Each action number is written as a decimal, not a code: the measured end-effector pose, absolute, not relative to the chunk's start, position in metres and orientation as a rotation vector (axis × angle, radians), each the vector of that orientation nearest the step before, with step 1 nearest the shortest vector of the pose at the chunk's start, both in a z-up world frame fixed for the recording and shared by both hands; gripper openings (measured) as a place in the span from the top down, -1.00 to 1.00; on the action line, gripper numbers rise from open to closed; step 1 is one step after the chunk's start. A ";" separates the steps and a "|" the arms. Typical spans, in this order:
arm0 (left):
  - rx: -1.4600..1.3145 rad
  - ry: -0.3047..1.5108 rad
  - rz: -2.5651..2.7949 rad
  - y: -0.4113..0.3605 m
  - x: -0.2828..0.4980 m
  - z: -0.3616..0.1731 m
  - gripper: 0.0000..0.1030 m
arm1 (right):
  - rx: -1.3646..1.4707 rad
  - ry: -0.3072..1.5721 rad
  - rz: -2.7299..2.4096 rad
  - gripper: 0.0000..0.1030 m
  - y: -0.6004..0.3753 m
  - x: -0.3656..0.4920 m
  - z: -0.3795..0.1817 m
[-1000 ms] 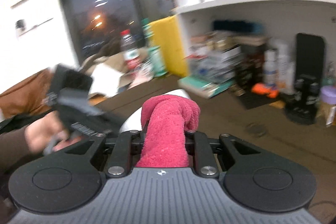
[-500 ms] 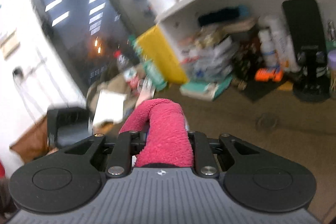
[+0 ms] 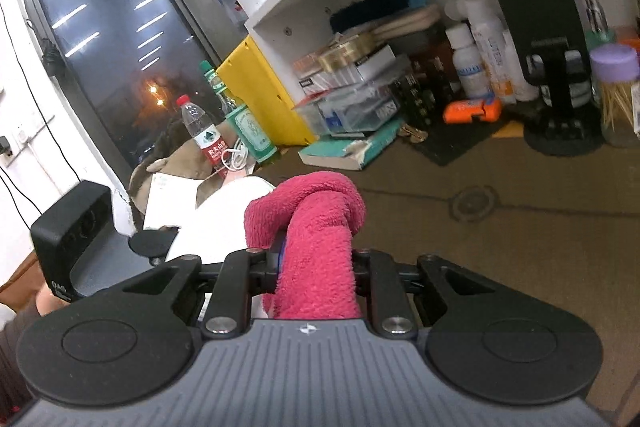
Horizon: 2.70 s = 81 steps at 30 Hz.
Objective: Clean bowl
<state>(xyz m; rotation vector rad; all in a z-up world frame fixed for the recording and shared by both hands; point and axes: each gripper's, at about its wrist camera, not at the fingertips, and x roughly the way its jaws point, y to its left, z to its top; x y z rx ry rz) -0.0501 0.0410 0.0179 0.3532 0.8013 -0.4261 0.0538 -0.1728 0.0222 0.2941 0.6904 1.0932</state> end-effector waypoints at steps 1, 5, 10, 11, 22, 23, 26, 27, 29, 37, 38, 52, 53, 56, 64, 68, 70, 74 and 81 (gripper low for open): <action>0.393 0.807 -0.418 0.038 -0.048 0.019 -0.47 | 0.303 0.696 1.095 0.60 -0.172 0.055 0.019; 0.459 0.849 -0.380 0.036 -0.040 0.021 -0.72 | 0.297 0.725 1.084 0.60 -0.171 0.057 0.010; 0.519 0.780 -0.311 0.036 -0.046 0.017 -0.99 | 0.077 0.673 1.036 0.60 -0.157 0.036 0.013; 0.521 0.770 -0.300 0.035 -0.047 0.016 -0.97 | 0.003 0.651 1.016 0.61 -0.152 0.026 0.011; 0.375 0.801 -0.299 0.023 -0.052 0.025 0.32 | -0.284 0.259 0.862 0.71 -0.144 -0.046 0.051; 0.372 0.797 -0.300 0.024 -0.053 0.025 0.32 | -0.298 0.256 0.863 0.71 -0.139 -0.045 0.053; 0.339 0.795 -0.304 0.030 -0.052 0.026 0.30 | -0.361 0.259 0.879 0.71 -0.120 -0.040 0.052; 0.325 0.796 -0.304 0.032 -0.051 0.026 0.30 | -0.398 0.250 0.887 0.71 -0.115 -0.040 0.051; 0.316 0.799 -0.306 0.034 -0.050 0.027 0.29 | -0.494 0.216 0.921 0.70 -0.109 -0.050 0.049; 0.329 0.793 -0.327 0.035 -0.048 0.025 0.27 | -0.772 0.110 1.069 0.71 -0.107 -0.110 0.046; 0.332 0.793 -0.329 0.035 -0.048 0.026 0.28 | -0.757 0.115 1.055 0.71 -0.104 -0.107 0.046; 0.511 0.741 -0.299 0.026 -0.030 0.024 -0.27 | -0.450 0.277 0.730 0.70 -0.097 0.002 0.026; 0.561 0.729 -0.280 0.023 -0.027 0.024 -0.43 | -0.437 0.292 0.735 0.69 -0.097 0.003 0.024; 0.646 0.728 -0.244 0.022 -0.017 0.023 -0.53 | -0.411 0.292 0.747 0.69 -0.104 -0.002 0.022; 0.852 0.658 -0.110 0.015 -0.026 0.009 -0.56 | -0.373 0.306 0.749 0.69 -0.112 0.003 0.024; 0.698 0.732 -0.136 0.022 -0.020 0.014 0.71 | -0.367 0.305 0.755 0.69 -0.111 0.004 0.025; 0.653 0.758 -0.166 0.024 -0.017 0.017 0.71 | -0.361 0.306 0.753 0.68 -0.111 0.003 0.026; 0.491 0.797 -0.304 0.029 -0.019 0.037 0.73 | -0.365 0.296 0.752 0.68 -0.117 0.001 0.029; 0.393 0.777 -0.601 -0.027 -0.040 0.047 0.72 | -0.421 0.220 0.724 0.68 -0.161 -0.013 0.046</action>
